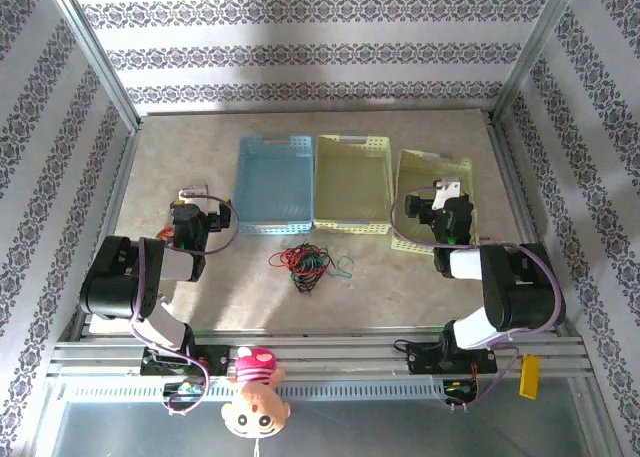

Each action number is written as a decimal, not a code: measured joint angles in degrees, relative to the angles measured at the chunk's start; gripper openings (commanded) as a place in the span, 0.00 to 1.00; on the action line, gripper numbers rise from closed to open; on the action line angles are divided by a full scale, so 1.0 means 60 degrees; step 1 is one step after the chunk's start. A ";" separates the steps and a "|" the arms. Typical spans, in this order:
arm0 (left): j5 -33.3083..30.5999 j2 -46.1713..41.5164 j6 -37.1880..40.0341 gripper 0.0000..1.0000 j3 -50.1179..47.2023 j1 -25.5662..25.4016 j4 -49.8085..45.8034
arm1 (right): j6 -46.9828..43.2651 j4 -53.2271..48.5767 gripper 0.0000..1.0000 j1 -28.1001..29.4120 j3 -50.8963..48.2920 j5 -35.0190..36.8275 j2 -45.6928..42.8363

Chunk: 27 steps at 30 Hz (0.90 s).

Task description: Untangle the cables

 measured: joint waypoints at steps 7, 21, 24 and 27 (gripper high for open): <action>-0.0397 0.0000 -0.0109 0.99 -0.0168 0.0044 0.0262 | -0.0004 0.0004 0.98 0.0000 0.0000 -0.0015 0.0000; -0.0131 -0.0004 -0.0098 0.99 -0.0058 0.0044 0.0208 | -0.0004 -0.0004 0.98 0.0000 0.0000 -0.0022 0.0000; -0.0109 -0.0004 -0.0098 0.99 -0.0044 0.0044 0.0208 | 0.0000 0.0000 0.98 0.0000 0.0000 -0.0029 0.0000; -0.0051 0.0000 -0.0098 0.99 -0.0040 0.0044 0.0208 | 0.0000 -0.0007 0.98 -0.0004 0.0000 -0.0062 0.0000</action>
